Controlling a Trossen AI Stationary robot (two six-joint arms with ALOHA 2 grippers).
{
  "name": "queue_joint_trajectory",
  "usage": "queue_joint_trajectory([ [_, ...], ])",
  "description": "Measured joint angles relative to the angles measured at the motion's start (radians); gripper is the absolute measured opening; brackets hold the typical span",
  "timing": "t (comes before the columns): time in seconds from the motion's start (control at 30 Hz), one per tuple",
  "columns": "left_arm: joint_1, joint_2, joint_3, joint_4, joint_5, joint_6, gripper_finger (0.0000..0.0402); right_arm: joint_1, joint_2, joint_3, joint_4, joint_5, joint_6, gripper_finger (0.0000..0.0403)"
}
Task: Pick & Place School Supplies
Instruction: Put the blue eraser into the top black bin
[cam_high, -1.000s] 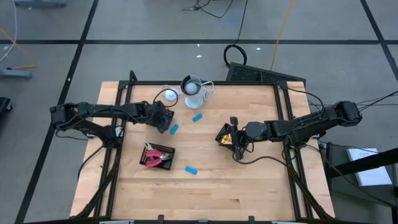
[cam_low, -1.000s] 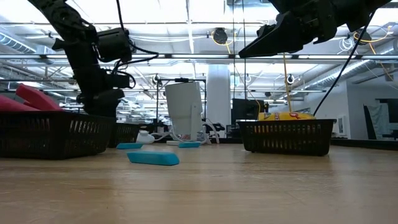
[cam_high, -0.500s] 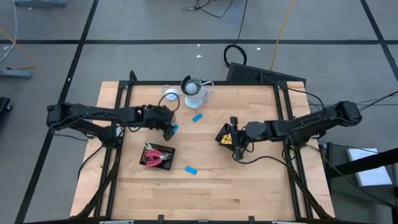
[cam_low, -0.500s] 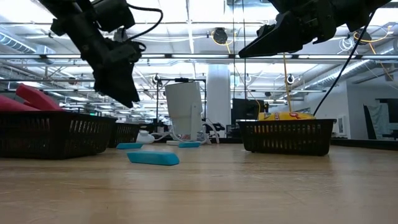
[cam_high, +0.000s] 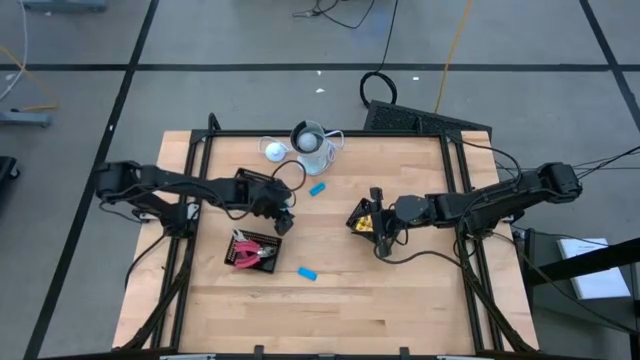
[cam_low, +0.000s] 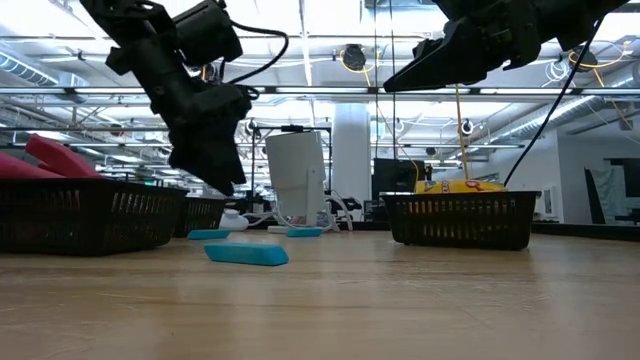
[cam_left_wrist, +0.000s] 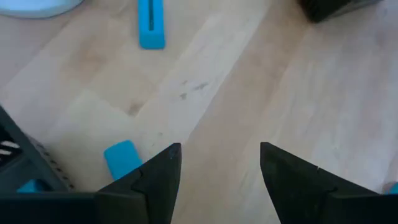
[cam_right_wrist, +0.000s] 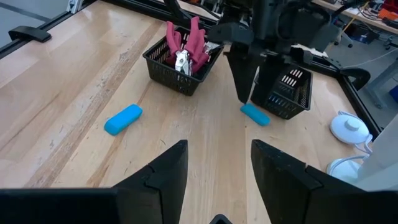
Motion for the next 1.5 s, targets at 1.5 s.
queue_joint_trajectory([
  [1.5, 0.064, 0.190, 0.023, -0.110, -0.075, 0.023, 0.0234, 0.001, 0.000, 0.000, 0.021, 0.000, -0.024, 0.0166],
])
